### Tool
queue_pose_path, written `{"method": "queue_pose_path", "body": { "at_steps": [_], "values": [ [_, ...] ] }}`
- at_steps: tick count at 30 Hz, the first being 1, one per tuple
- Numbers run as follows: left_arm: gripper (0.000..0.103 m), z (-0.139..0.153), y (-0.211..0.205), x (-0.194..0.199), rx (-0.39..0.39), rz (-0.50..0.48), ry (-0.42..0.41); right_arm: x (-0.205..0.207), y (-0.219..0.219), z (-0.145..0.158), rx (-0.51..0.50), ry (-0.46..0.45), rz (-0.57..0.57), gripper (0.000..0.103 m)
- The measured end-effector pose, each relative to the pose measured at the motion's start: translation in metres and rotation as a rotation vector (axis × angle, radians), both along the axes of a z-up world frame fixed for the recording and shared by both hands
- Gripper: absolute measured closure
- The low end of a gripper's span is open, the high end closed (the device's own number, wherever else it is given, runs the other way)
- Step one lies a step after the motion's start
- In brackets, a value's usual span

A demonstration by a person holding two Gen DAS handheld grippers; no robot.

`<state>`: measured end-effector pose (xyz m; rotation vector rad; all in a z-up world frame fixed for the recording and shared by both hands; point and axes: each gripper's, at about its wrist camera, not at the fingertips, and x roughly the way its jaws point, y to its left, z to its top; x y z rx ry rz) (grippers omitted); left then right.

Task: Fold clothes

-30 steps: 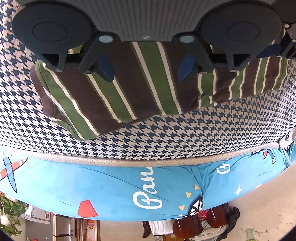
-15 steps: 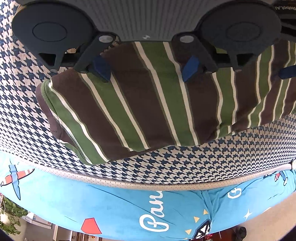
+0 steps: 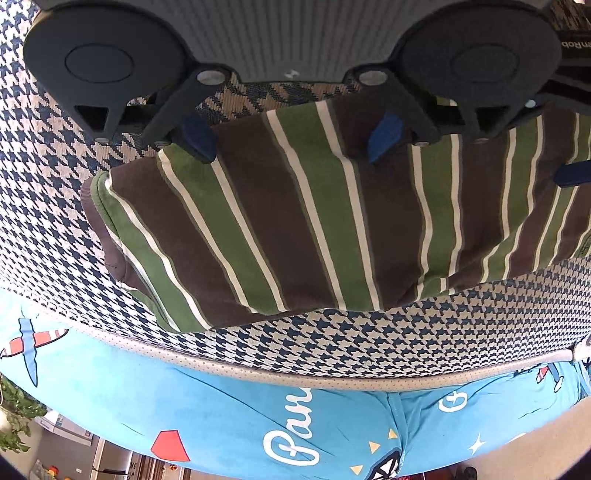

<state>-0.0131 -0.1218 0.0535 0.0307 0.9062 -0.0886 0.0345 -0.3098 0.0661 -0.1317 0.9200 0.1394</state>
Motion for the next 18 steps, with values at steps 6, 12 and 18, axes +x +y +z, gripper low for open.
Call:
{"method": "queue_pose_path", "body": {
  "at_steps": [6, 12, 18],
  "values": [
    [0.0, 0.005, 0.006, 0.002, -0.035, 0.027, -0.013, 0.0, -0.022, 0.024, 0.109, -0.064, 0.001, 0.014],
    [0.0, 0.01, 0.022, 0.009, -0.049, 0.097, -0.03, 0.011, -0.057, 0.036, 0.155, -0.155, -0.07, 0.014],
    [0.0, 0.009, 0.025, 0.015, -0.071, 0.114, -0.013, 0.028, -0.093, 0.034, 0.177, -0.205, -0.166, 0.017]
  ]
}}
